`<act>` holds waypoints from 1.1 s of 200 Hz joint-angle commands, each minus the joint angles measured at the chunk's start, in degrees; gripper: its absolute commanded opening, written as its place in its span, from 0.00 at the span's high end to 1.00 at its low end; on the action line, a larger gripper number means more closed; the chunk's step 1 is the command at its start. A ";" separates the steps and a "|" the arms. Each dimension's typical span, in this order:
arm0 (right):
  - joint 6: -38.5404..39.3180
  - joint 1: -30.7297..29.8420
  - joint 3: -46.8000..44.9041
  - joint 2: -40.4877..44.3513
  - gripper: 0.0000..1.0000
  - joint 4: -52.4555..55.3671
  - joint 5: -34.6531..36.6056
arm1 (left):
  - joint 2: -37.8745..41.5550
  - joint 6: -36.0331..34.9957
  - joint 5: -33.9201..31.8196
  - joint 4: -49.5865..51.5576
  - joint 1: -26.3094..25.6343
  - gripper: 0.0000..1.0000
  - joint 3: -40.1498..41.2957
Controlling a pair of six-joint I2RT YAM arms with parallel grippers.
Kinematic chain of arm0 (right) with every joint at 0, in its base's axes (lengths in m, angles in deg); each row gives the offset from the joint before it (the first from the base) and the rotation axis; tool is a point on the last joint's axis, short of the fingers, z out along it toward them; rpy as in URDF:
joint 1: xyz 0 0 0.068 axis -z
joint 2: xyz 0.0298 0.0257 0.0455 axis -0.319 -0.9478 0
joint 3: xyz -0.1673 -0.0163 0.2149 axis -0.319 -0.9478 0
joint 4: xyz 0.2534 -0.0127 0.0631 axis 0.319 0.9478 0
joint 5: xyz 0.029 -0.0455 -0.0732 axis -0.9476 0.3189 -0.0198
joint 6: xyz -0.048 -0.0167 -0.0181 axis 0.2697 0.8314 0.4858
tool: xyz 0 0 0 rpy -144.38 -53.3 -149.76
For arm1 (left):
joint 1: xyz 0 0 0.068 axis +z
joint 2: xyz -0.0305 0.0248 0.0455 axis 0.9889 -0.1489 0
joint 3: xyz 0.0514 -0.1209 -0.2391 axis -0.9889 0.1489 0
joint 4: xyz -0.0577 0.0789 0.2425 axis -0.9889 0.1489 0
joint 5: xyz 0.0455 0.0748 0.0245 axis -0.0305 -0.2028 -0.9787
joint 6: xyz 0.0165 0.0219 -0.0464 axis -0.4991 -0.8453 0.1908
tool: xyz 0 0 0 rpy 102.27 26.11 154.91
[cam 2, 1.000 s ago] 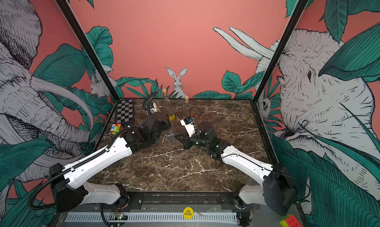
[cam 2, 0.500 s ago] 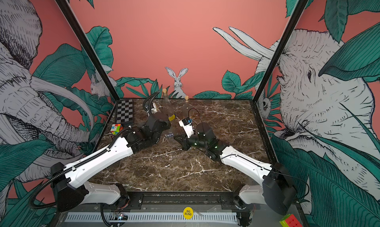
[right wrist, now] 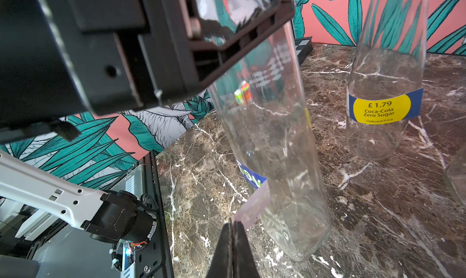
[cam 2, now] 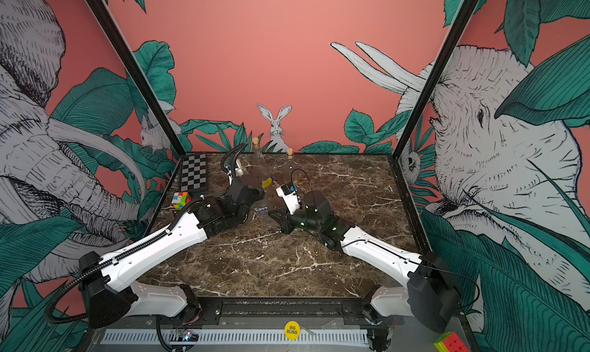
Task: Remove the label from the bottle
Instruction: Tear open the label from the bottle.
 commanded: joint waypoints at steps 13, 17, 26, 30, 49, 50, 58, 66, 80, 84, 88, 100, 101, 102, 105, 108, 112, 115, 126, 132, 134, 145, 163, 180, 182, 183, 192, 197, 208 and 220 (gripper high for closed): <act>-0.08 -0.95 2.18 -0.16 1.00 -2.37 -0.40 | 1.86 1.77 -4.42 -1.04 -0.10 1.00 -1.23; -0.07 -1.00 2.26 -0.25 1.00 -2.31 -0.38 | 1.85 1.78 -4.54 -1.01 -0.06 1.00 -1.18; -0.09 -0.97 2.27 -0.27 1.00 -2.31 -0.35 | 1.87 1.91 -4.72 -1.09 -0.10 1.00 -1.18; -0.07 -1.11 2.35 -0.30 1.00 -2.32 -0.32 | 1.87 1.85 -4.80 -1.09 -0.06 1.00 -1.12; -0.22 -1.27 2.44 -0.35 1.00 -2.32 -0.18 | 2.05 2.30 -5.08 -1.17 -0.06 1.00 -0.92; -0.14 -1.29 2.44 -0.34 1.00 -2.31 -0.18 | 2.05 2.29 -5.08 -1.17 -0.06 1.00 -0.89; -0.15 -1.33 2.53 -0.36 1.00 -2.27 -0.14 | 2.05 2.42 -5.20 -1.14 -0.06 1.00 -0.90; -0.16 -1.39 2.63 -0.34 1.00 -2.26 -0.09 | 2.05 2.48 -5.39 -1.18 -0.10 1.00 -0.90; -0.20 -1.57 2.79 -0.45 1.00 -2.30 -0.14 | 2.13 2.63 -5.81 -1.27 -0.15 1.00 -0.82; -0.19 -1.57 2.88 -0.55 1.00 -2.35 -0.17 | 2.13 2.65 -5.93 -1.27 -0.15 1.00 -0.83; -0.15 -1.64 2.93 -0.56 1.00 -2.28 -0.10 | 2.14 2.77 -6.08 -1.27 -0.15 1.00 -0.81; -0.15 -1.74 3.06 -0.69 1.00 -2.33 -0.09 | 2.14 2.77 -6.51 -1.35 -0.19 1.00 -0.75; -0.15 -1.75 3.06 -0.65 1.00 -2.32 -0.09 | 2.14 2.75 -6.54 -1.35 -0.17 1.00 -0.71; -0.15 -1.79 3.06 -0.67 1.00 -2.27 -0.09 | 2.14 2.73 -6.56 -1.35 -0.16 1.00 -0.65; -0.15 -1.75 3.14 -0.69 1.00 -2.27 -0.09 | 2.14 2.74 -6.64 -1.35 -0.15 1.00 -0.64; -0.15 -1.75 3.15 -0.76 1.00 -2.27 -0.10 | 2.14 2.79 -6.73 -1.35 -0.15 1.00 -0.61; -0.16 -1.85 3.19 -0.70 1.00 -2.19 -0.09 | 2.14 2.81 -6.78 -1.40 -0.16 1.00 -0.58; -0.18 -1.84 3.16 -0.69 1.00 -2.20 -0.15 | 2.14 2.89 -6.83 -1.44 -0.15 1.00 -0.52; -0.15 -1.97 3.32 -0.82 1.00 -2.20 -0.09 | 2.14 3.02 -7.01 -1.44 -0.27 1.00 -0.43; -0.20 -1.97 3.29 -0.89 1.00 -2.19 -0.13 | 2.14 3.00 -7.14 -1.44 -0.19 1.00 -0.40; -0.19 -2.00 3.38 -0.87 1.00 -2.19 -0.12 | 2.14 3.10 -7.18 -1.44 -0.22 1.00 -0.36; -0.15 -2.14 3.46 -0.94 1.00 -2.21 -0.17 | 2.15 3.25 -7.28 -1.53 -0.24 1.00 -0.26; -0.15 -2.30 3.58 -0.96 1.00 -2.21 0.04 | 2.22 3.42 -7.54 -1.53 -0.24 1.00 -0.07; -0.22 -2.50 3.63 -1.06 1.00 -2.20 0.01 | 2.31 3.53 -7.72 -1.53 -0.24 1.00 -0.13; -0.17 -2.53 3.66 -1.07 1.00 -2.17 0.00 | 2.31 3.58 -7.78 -1.53 -0.26 1.00 -0.08; -0.16 -2.53 3.67 -1.10 1.00 -2.15 0.05 | 2.31 3.55 -7.79 -1.53 -0.25 1.00 -0.07; -0.22 -2.59 3.76 -1.16 1.00 -2.16 0.10 | 2.28 3.60 -8.02 -1.54 -0.32 1.00 -0.07; -0.16 -2.63 3.83 -1.14 1.00 -2.18 0.09 | 2.31 3.79 -8.11 -1.53 -0.32 1.00 -0.08; -0.22 -2.76 3.85 -1.30 1.00 -2.21 0.05 | 2.31 4.31 -8.32 -1.36 -0.32 1.00 -0.12; -0.22 -2.89 4.02 -1.32 1.00 -2.15 0.04 | 2.24 4.57 -8.39 -1.35 -0.33 1.00 -0.05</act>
